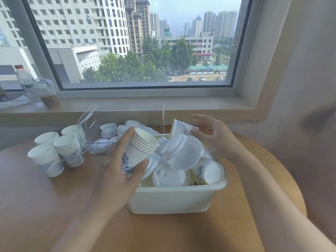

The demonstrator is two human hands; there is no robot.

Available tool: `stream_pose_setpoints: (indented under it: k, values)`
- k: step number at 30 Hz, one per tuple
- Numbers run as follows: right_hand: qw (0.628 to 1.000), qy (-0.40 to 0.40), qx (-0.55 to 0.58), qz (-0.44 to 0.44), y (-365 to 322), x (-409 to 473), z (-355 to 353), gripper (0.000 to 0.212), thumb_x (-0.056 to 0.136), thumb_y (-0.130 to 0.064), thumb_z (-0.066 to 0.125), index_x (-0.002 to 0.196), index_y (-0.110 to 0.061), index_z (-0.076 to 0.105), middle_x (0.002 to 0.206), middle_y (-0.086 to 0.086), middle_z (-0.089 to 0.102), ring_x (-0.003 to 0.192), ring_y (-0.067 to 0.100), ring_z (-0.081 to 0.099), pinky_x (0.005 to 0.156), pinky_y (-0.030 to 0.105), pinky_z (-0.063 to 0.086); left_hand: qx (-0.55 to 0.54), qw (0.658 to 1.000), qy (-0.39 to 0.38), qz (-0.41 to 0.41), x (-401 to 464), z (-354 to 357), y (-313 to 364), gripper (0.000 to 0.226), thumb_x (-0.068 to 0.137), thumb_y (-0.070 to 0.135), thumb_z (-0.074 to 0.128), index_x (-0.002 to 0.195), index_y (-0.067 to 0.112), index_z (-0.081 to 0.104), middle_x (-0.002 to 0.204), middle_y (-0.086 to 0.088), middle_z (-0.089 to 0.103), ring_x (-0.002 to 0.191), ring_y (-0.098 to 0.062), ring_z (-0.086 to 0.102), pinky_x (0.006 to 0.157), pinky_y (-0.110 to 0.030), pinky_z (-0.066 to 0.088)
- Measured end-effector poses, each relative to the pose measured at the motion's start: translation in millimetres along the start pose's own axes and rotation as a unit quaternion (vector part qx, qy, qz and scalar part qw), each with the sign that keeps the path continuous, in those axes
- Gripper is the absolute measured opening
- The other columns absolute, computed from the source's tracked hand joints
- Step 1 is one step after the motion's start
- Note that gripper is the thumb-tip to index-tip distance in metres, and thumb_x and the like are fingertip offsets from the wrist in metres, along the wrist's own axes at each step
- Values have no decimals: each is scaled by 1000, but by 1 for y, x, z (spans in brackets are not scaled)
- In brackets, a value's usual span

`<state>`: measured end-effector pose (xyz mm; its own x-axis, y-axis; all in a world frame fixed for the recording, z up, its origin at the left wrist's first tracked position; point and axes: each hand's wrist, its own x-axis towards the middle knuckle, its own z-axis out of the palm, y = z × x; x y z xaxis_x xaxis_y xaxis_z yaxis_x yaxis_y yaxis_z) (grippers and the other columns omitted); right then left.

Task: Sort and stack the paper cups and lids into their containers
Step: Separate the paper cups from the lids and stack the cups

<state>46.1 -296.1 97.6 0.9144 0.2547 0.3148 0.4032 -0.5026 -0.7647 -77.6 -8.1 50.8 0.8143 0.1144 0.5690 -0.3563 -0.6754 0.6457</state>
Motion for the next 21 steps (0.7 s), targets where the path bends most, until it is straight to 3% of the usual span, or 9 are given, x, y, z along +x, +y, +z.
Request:
stream_pose_setpoints:
  k: [4, 8, 12, 15, 18, 21]
  values:
    - [999, -32, -7, 13, 1, 6, 1, 51, 96, -39, 74, 145, -37, 58, 131, -17, 65, 113, -7, 59, 87, 7, 40, 3, 1000, 2, -4, 0, 3, -2, 79, 89, 48, 70, 158, 52, 32, 150, 23, 50, 130, 11, 46, 96, -1, 34]
    - [999, -40, -6, 12, 0, 6, 2, 42, 96, -32, 75, 137, -34, 64, 126, -15, 70, 112, -14, 57, 94, 10, 45, 2, 1000, -2, -8, -1, 2, 0, 79, 88, 51, 68, 158, 52, 32, 151, 21, 50, 134, 4, 48, 98, -1, 33]
    - [1000, 7, 9, -4, -2, 3, -3, 38, 97, -29, 74, 134, -31, 66, 123, -21, 67, 110, -17, 56, 96, 19, 46, 8, 1000, 1, -7, -2, 0, 3, 79, 90, 45, 72, 157, 52, 32, 149, 27, 49, 132, 14, 43, 97, 3, 29]
    - [997, 68, 31, -19, -12, -1, -13, 40, 99, -28, 72, 137, -29, 63, 123, -20, 67, 107, -18, 58, 89, 12, 47, 12, 1000, 9, -2, -4, -3, 8, 80, 92, 41, 75, 158, 52, 32, 145, 37, 45, 128, 19, 42, 97, 3, 29]
    - [990, 105, 76, -54, -33, -9, -19, 39, 99, -29, 72, 137, -29, 62, 130, -14, 69, 117, 0, 64, 97, 27, 51, 12, 1000, 19, 8, -8, -9, 17, 77, 94, 50, 74, 158, 53, 31, 142, 44, 43, 127, 19, 42, 97, 2, 29]
    - [981, 85, 140, -100, -61, -25, -13, 33, 100, -27, 71, 133, -27, 65, 125, -15, 73, 117, 5, 67, 102, 41, 55, 14, 999, 28, 17, -13, -13, 27, 80, 89, 47, 73, 157, 56, 31, 138, 48, 42, 124, 19, 44, 96, 1, 31]
